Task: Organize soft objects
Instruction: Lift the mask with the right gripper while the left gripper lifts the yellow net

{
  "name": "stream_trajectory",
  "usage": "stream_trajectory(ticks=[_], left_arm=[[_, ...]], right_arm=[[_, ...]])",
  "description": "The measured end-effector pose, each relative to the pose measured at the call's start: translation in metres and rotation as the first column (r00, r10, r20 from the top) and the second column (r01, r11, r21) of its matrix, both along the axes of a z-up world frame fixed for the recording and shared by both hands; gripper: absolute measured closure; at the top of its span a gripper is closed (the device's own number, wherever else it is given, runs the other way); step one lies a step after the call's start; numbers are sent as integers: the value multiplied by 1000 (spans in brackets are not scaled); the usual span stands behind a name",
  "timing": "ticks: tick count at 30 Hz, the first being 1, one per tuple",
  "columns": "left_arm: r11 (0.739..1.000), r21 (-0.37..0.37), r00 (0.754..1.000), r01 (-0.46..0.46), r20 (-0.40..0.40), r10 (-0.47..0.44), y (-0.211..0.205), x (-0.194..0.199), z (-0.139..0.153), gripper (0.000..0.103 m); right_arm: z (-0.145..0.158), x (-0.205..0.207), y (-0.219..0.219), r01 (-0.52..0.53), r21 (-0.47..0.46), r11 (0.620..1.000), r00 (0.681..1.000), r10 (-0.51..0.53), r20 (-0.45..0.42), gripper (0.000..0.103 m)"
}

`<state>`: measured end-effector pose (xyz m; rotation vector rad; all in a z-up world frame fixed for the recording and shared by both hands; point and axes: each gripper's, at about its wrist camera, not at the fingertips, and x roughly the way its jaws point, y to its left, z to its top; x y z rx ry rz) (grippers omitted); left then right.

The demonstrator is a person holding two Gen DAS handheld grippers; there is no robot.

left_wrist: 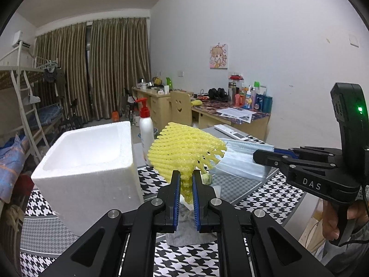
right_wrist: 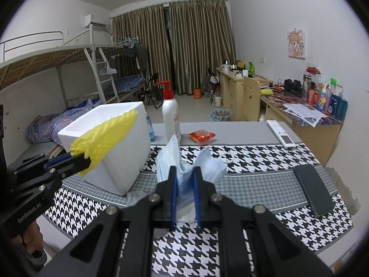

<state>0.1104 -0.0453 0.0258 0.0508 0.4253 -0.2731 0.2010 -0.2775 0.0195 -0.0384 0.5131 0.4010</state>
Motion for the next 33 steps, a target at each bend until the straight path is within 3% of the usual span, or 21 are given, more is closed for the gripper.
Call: stream_trajectory(ticks=[17,33], left_arm=[[1000,-5,996,-29,83,29,12,6,33,92],[987,-5,978,-161,135,160,38,9,54,92]], right_arm=[[24,4,8,-3,29,1000,999,2,49,87],[44,16,40,-98,36,995,992,95,84,87]])
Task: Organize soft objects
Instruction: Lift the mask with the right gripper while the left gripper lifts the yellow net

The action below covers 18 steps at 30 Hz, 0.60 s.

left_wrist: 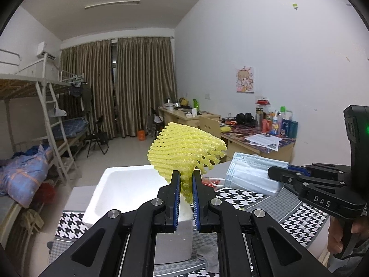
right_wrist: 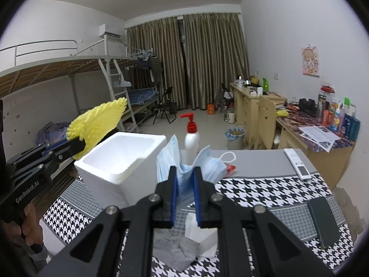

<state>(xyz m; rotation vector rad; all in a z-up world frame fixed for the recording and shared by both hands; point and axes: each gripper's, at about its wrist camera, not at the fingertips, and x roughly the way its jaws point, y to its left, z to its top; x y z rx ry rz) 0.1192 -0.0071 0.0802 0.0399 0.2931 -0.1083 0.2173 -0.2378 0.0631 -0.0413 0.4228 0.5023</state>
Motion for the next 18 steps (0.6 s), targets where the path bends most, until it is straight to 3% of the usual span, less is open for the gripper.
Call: stream_trajectory(ticks=[10,18], left_arm=[[995,18,995,-99,21,98,22,-2,5,92],[977,14,977,-215,8,215,49,-3,4,92]], right_arm=[[8,7,26,-75,10,997,997,75,20,87],[11,15,57,-123,-13,992,992,123,19,87]])
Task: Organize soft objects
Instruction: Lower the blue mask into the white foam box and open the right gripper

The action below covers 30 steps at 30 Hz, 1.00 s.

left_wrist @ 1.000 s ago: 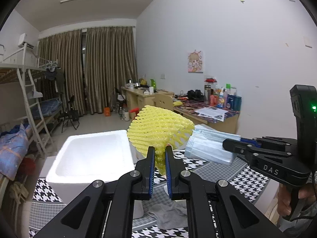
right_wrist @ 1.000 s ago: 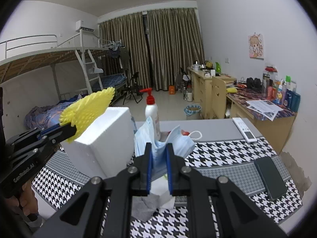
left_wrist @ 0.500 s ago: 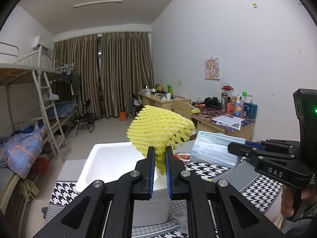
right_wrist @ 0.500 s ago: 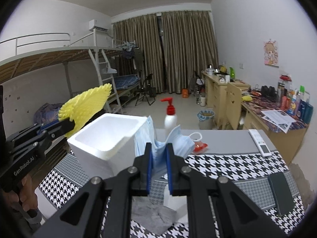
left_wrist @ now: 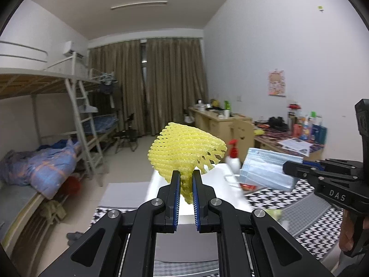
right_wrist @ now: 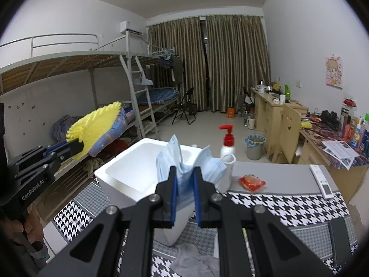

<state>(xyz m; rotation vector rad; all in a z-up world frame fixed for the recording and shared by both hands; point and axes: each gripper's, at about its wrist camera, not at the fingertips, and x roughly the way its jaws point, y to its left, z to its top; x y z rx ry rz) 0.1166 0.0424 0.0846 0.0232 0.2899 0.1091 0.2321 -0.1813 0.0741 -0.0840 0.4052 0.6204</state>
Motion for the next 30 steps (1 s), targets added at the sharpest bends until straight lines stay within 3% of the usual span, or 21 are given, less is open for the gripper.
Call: stream_trajectory(ticks=[16,30], left_arm=[[993,-29,994,-111,-12,111,44,-10,-8,92],[985,-45,986,-165,-29,164,69,-19,-19,92]], right_arm=[[6,17,57,-107,-23,994,994,107,-16,87],[-14,41,96,-111,-59,992,989,104,-104,87]])
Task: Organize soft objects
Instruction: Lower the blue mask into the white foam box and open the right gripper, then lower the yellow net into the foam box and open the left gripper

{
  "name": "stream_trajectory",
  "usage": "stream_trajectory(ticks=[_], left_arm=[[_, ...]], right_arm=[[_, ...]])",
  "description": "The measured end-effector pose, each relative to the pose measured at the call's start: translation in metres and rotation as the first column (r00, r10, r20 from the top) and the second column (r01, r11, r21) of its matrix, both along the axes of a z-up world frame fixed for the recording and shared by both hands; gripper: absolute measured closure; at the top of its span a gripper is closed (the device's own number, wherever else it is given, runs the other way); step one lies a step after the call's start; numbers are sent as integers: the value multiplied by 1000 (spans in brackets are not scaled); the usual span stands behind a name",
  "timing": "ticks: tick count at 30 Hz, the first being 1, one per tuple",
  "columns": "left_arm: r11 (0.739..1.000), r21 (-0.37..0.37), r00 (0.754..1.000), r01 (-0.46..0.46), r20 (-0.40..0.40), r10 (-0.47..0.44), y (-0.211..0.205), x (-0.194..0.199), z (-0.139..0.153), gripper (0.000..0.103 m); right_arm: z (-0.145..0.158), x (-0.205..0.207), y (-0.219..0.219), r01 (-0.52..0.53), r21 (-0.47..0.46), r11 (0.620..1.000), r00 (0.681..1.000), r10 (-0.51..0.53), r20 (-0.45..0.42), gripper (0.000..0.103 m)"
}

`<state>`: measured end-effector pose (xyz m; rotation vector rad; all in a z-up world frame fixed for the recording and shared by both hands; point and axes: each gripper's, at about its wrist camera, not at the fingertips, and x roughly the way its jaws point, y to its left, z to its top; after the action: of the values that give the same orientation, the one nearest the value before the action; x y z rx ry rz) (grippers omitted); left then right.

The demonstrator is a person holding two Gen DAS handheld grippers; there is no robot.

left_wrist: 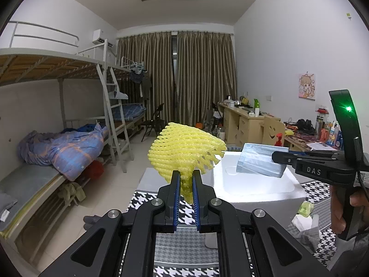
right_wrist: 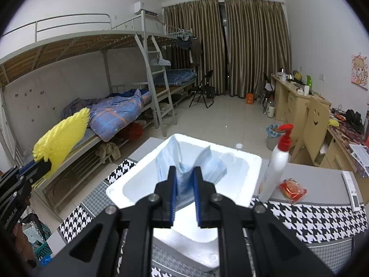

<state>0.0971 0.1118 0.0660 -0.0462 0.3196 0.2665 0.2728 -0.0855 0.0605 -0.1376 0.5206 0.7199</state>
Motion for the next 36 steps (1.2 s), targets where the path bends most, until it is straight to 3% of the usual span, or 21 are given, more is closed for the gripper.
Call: stream_trajectory(ticks=[6,10,12,18,29,36], left_arm=[[1000,-18,1000,-12,-18,12,11,4,-8,92],[1000,-24,1000,-16,-22,15,14,6,-9,92],[1000,-23,1000,-17,-23,16,15,6,-9,92],[1000,-24,999,-18,-42,17,18,11,-14,92],[1000,-16,999,22,-25,-23,10,16,-6,92],[998,-3,998,63,-26,-63,0,25,-1,92]], right_arm=[[-6,6,9,2,-12,1000,1000,-2,-28,86],[-10,9,13,-3,-28,1000,999,2,-34,75],[-12,9,15,0,-41,999,999,-2,-41,52],[-13,-1,12,-29,-31,999,999,27,-35,17],[0,-17,-5,-14,17,1000,1000,14,28,3],[5,-28,-23,9,39,999,998,-11,56,1]])
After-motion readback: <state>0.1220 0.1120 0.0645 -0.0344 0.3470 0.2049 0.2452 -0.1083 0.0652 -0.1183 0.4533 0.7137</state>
